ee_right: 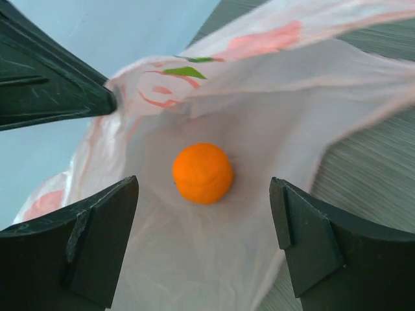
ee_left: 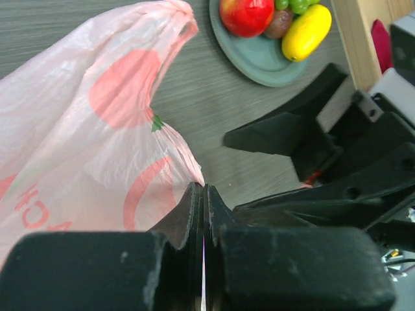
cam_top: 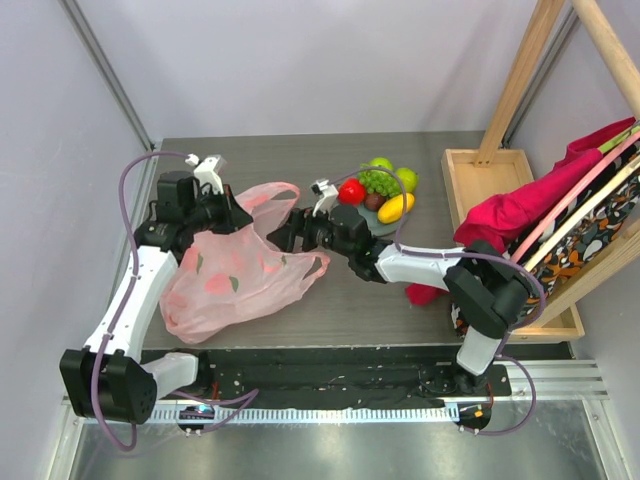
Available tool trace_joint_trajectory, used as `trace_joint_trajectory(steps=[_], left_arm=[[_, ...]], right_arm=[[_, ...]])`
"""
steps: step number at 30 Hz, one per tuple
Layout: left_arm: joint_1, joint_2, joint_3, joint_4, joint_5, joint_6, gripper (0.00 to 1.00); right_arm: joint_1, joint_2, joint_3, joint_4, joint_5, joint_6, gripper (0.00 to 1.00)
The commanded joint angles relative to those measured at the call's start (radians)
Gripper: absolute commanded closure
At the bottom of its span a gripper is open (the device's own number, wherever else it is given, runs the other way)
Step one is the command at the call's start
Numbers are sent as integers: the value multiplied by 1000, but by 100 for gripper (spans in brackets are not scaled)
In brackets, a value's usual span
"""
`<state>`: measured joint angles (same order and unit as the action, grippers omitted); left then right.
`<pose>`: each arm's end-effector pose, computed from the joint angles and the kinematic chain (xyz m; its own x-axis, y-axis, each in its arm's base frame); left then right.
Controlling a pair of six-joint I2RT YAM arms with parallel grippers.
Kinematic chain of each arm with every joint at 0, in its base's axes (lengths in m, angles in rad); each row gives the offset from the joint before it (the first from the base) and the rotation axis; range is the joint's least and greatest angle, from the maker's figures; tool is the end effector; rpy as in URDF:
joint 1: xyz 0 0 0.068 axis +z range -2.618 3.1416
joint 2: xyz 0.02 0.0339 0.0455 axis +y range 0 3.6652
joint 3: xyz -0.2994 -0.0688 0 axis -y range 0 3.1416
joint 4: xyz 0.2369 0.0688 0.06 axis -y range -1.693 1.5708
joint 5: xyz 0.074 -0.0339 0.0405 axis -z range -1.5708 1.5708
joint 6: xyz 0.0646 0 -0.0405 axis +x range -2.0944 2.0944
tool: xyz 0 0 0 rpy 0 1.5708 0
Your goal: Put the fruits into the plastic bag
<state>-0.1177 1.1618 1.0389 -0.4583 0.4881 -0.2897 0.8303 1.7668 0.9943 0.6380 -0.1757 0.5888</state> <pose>0.2476 -0.0598 0.3468 -0.6633 -0.1756 -0.7274 0.3167 0.8149 -0.4855 0.2792 0.3222 0.2663 -0.5438 0.2156 -0.8111 -0.6513 0.5011 0.5698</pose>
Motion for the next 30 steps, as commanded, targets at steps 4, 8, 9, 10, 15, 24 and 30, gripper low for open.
trace_joint_trajectory(steps=[4,8,9,10,15,24,30], left_arm=[[-2,-34,50,-39,0,78,100],[-2,-33,50,-42,0,89,100],[-2,-31,50,-43,-3,89,100],[-2,-30,49,-42,-2,87,100],[-2,-14,50,-40,20,78,100],[-2,-7,44,-29,38,61,100],[-2,-4,41,-23,50,55,100]], right_arm=[[-2,-40,-10,-256,168,-70,11],[-33,28,43,-271,73,-46,16],[-39,42,53,-270,50,-37,18],[-39,72,73,-267,3,-27,19],[-39,143,110,-219,-91,17,22],[-37,256,148,-182,-127,91,28],[-25,313,187,-195,-110,91,30]])
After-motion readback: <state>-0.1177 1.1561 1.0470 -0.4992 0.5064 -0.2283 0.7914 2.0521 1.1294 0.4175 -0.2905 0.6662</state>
